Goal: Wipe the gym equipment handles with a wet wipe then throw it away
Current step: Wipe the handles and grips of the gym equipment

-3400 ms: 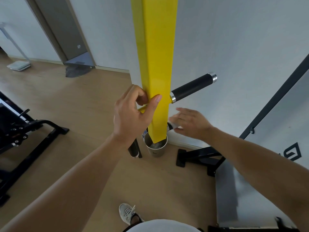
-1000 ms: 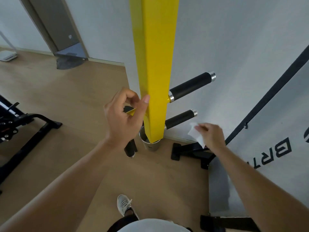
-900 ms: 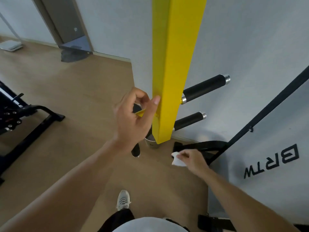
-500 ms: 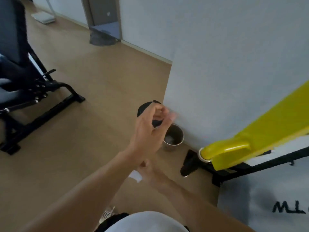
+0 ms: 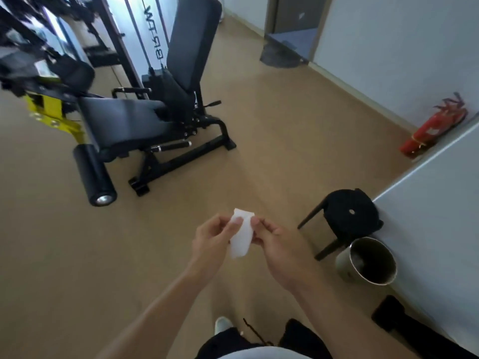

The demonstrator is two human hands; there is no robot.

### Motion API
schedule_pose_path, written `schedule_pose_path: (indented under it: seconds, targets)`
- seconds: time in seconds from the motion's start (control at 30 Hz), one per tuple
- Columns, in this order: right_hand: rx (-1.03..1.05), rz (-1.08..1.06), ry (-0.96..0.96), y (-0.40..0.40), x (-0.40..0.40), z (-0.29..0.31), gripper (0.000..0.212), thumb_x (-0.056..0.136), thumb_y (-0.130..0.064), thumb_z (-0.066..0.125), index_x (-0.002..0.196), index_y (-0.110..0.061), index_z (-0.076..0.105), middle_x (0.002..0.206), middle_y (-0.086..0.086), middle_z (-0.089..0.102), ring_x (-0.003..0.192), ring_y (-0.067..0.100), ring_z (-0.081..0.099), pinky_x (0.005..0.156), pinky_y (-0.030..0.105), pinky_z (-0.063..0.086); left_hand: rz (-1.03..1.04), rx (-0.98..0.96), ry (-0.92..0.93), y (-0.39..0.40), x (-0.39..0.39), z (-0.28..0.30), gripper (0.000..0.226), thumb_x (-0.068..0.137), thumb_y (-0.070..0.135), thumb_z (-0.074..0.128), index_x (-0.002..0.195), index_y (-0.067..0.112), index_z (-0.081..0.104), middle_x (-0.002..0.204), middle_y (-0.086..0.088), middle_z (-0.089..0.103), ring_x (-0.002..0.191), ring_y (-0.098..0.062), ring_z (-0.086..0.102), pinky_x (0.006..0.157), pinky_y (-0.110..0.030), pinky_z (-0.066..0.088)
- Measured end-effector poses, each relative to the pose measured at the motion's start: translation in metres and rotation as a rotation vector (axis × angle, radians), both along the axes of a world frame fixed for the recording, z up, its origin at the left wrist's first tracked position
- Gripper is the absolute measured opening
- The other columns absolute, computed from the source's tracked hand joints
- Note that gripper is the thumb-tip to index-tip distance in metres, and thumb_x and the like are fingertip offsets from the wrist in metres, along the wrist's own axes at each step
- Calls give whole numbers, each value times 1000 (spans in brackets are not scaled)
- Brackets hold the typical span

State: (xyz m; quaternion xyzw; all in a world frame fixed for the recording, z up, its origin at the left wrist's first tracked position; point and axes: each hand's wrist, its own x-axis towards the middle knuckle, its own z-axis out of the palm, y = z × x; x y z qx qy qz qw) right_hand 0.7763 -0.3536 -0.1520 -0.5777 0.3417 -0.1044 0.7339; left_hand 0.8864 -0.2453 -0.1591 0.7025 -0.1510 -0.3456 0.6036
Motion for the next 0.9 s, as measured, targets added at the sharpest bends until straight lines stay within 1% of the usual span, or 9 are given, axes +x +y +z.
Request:
schedule_pose_path:
  seconds: [0.13, 0.23, 0.33, 0.43, 0.53, 0.63, 0.77, 0.83, 0.9]
  targets:
    - [-5, -66, 33, -10, 57, -30, 16, 103, -24, 57, 112, -15, 67, 105, 6, 75, 103, 29, 70, 84, 33, 57, 119, 33, 18, -9, 38, -5, 17, 94, 21, 70, 85, 10, 77, 83, -13, 74, 72, -15, 66, 69, -29, 51]
    - [-127, -113, 103, -24, 95, -43, 13, 101, -28, 60, 100, -21, 71, 94, 0, 75, 92, 22, 70, 75, 25, 55, 167, 102, 2, -25, 68, -11, 15, 94, 23, 70, 86, 19, 82, 83, -3, 78, 78, -22, 73, 75, -35, 55]
    - [-108, 75, 148, -47, 132, -44, 37, 103, -48, 48, 96, -26, 76, 88, -3, 76, 84, 12, 71, 74, 27, 54, 229, 136, -5, -48, 102, -13, 15, 95, 27, 69, 90, 20, 82, 85, 0, 79, 85, -23, 74, 78, -37, 59]
    - [-49, 320, 98, -83, 176, -39, 39, 96, -60, 46, 99, -35, 76, 97, -8, 77, 91, 4, 70, 80, 21, 54, 284, 132, -10, -79, 142, -11, 18, 97, 26, 66, 94, 16, 81, 85, -1, 79, 79, -16, 75, 66, -21, 57]
    - [-42, 409, 100, -124, 226, -43, 20, 98, -45, 61, 105, -33, 76, 100, -4, 77, 90, 11, 73, 78, 26, 59, 425, 136, 65, -107, 185, -8, 18, 97, 29, 65, 96, 18, 80, 88, -2, 78, 83, -18, 74, 65, -19, 57]
    - [104, 348, 100, -167, 276, -45, 15, 94, -36, 69, 99, -23, 76, 100, 10, 76, 85, 26, 73, 79, 48, 61, 556, 106, 108, -127, 225, -5, 21, 96, 33, 65, 99, 16, 77, 95, -7, 75, 83, -18, 72, 64, -20, 57]
    - [176, 386, 49, -197, 349, -33, 17, 93, -24, 69, 99, -9, 74, 89, 10, 78, 76, 23, 74, 71, 39, 61, 694, 70, 125, -141, 276, -1, 28, 95, 40, 64, 99, 14, 74, 95, -5, 75, 84, -19, 72, 68, -27, 60]
    - [203, 400, 46, -196, 387, -30, 13, 91, -25, 70, 90, -14, 77, 87, 12, 78, 80, 27, 74, 76, 47, 61, 751, 76, 112, -143, 302, -3, 38, 90, 50, 64, 93, 13, 73, 86, 0, 74, 78, -14, 70, 65, -25, 58]
    - [185, 437, 17, -189, 424, -28, 20, 86, -33, 70, 82, -16, 80, 87, 14, 77, 80, 27, 74, 75, 46, 60, 809, 81, 75, -141, 330, -3, 47, 82, 58, 63, 85, 12, 71, 73, 5, 69, 68, -6, 64, 60, -21, 53]
